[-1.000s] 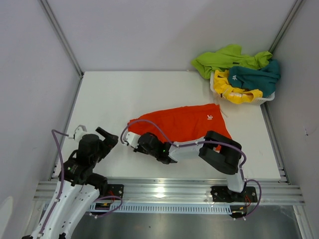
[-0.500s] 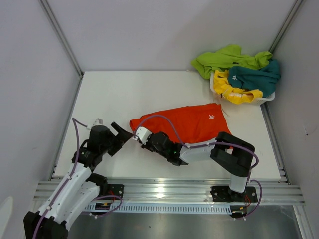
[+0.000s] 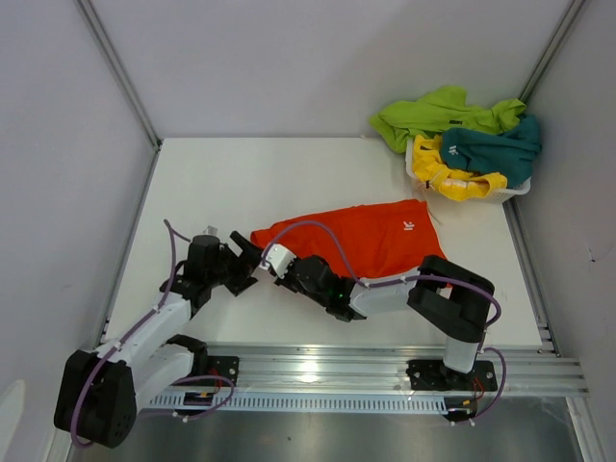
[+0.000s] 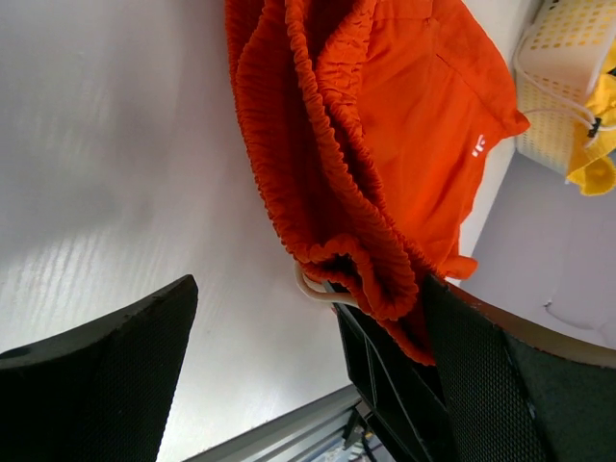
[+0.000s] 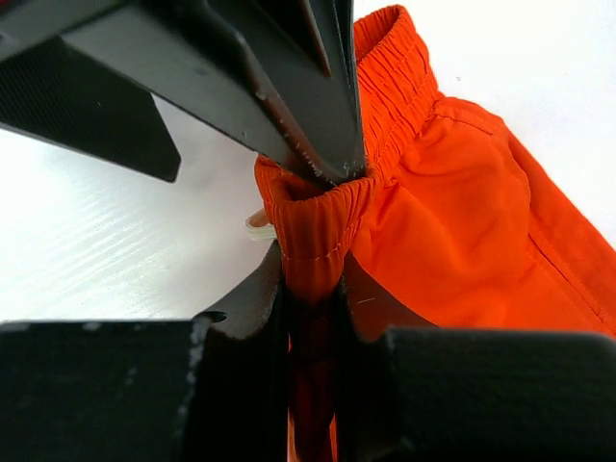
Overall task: Fold and stack the shorts
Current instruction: Fold the shorts
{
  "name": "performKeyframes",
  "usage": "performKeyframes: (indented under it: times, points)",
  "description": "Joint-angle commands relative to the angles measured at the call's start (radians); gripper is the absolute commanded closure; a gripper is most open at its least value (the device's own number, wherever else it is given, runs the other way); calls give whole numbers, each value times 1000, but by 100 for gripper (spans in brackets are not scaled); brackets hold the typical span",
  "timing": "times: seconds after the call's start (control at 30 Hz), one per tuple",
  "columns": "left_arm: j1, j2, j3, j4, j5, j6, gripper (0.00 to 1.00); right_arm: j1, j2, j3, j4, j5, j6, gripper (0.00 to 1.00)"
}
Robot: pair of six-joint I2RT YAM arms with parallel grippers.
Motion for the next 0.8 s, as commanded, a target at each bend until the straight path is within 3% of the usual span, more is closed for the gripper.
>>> performKeyframes:
  times: [0.0, 0.2, 0.33, 0.6, 0.77]
  points:
    - [10, 39, -26, 165, 61, -88, 1, -1, -54, 1, 95, 9, 4, 100]
    - [10, 59, -71, 351, 65, -145, 1, -1, -57, 2, 84, 9, 4, 100]
    - [10, 28, -84, 362, 64, -151, 1, -2, -49, 11, 70, 19, 0, 100]
    - [10, -259, -205, 310, -24, -211, 1, -11, -38, 22, 72, 1, 17, 100]
    - [10, -205, -239, 343, 13, -248, 1, -10, -40, 22, 75, -5, 21, 100]
